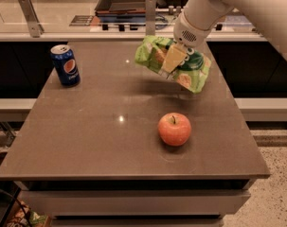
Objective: Move green rice chip bag near pepsi can
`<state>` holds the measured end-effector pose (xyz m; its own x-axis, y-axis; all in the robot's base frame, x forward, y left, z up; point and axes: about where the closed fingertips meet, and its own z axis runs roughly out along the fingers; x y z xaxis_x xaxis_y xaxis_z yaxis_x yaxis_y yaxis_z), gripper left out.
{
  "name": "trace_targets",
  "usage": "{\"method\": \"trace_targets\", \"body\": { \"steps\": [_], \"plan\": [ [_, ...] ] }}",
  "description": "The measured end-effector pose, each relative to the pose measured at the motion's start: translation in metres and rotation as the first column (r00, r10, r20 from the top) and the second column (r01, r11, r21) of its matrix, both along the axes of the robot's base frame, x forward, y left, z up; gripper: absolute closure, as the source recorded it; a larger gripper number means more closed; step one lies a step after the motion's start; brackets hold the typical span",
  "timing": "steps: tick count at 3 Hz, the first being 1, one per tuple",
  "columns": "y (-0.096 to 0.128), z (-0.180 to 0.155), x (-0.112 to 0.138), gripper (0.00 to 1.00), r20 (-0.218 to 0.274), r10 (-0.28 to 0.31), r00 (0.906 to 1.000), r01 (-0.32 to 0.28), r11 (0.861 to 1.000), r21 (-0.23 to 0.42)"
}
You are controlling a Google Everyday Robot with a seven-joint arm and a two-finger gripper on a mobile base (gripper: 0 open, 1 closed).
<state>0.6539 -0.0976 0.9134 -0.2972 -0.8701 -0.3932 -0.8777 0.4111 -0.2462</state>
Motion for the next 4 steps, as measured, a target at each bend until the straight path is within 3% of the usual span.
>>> {"method": "trace_targets", "body": {
  "steps": [1,2,4],
  "plan": [
    [0.032,0.012,0.010,1.00,0.042,0.061,0.9973,-0.063,0.997,0.046],
    [0.063,0.011,0.021,1.00,0.049,0.134,0.9898,-0.138,0.986,0.098],
    [0.120,-0.006,0.033,1.00,0.013,0.263,0.9647,-0.262,0.952,0.159]
  ]
}}
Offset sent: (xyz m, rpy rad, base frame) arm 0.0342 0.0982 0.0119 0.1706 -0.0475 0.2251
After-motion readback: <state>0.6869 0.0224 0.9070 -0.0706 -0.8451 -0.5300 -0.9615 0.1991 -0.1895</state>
